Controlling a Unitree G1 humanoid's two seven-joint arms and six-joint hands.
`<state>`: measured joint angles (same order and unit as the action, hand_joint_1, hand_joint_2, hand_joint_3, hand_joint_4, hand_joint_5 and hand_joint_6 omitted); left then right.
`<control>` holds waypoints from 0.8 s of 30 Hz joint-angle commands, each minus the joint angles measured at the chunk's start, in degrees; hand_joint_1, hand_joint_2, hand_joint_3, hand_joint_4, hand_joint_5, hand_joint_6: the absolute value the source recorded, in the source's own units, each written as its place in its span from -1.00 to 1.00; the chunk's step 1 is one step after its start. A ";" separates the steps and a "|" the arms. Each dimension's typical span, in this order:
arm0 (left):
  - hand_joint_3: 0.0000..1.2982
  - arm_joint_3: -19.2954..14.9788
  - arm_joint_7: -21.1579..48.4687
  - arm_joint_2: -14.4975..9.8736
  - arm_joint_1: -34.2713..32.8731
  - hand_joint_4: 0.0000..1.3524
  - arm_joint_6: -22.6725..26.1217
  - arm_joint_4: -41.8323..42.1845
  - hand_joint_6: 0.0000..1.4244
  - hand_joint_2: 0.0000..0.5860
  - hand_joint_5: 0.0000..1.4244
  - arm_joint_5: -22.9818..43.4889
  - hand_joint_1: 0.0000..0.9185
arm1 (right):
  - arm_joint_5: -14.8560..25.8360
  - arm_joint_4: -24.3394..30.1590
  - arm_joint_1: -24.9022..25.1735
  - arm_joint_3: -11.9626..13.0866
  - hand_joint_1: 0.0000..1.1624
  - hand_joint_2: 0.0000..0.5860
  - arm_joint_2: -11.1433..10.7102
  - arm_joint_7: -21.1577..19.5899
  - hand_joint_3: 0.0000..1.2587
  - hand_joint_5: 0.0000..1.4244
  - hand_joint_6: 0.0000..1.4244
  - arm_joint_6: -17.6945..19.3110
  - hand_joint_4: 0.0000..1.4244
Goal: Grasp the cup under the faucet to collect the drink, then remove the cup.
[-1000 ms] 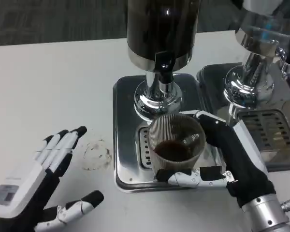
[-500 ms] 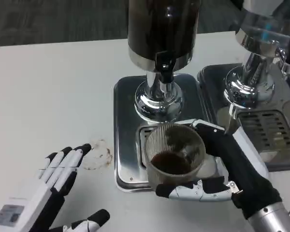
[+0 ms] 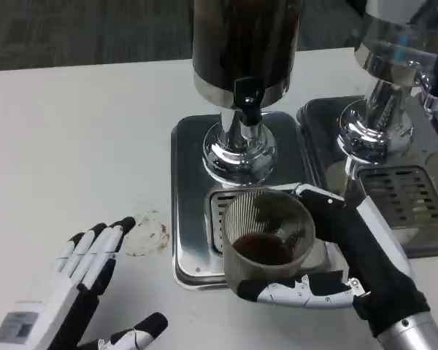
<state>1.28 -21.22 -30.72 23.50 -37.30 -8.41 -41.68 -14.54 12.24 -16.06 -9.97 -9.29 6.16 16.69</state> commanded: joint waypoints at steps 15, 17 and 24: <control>-1.00 0.80 -0.33 -0.04 -0.97 -1.00 0.25 -0.19 -1.00 -0.35 -1.00 0.36 -1.00 | 1.82 0.55 1.79 0.08 0.74 -0.75 0.31 0.02 0.18 0.07 0.15 1.10 0.14; -1.00 0.83 -0.40 -0.03 -0.96 -1.00 0.28 -0.19 -1.00 -0.35 -1.00 0.41 -1.00 | 1.88 0.52 1.82 0.10 0.74 -0.75 0.26 0.05 0.19 0.07 0.15 1.06 0.14; -1.00 0.95 -0.35 -0.11 -1.11 -1.00 0.25 -0.46 -1.00 -0.37 -1.00 0.54 -1.00 | 1.40 0.49 1.63 0.10 0.74 -0.75 0.30 -0.55 0.19 0.08 0.16 1.78 0.14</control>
<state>1.81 -21.22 -30.72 22.42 -37.15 -8.44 -41.28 -14.24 12.00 -14.94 -9.92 -9.44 6.17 16.69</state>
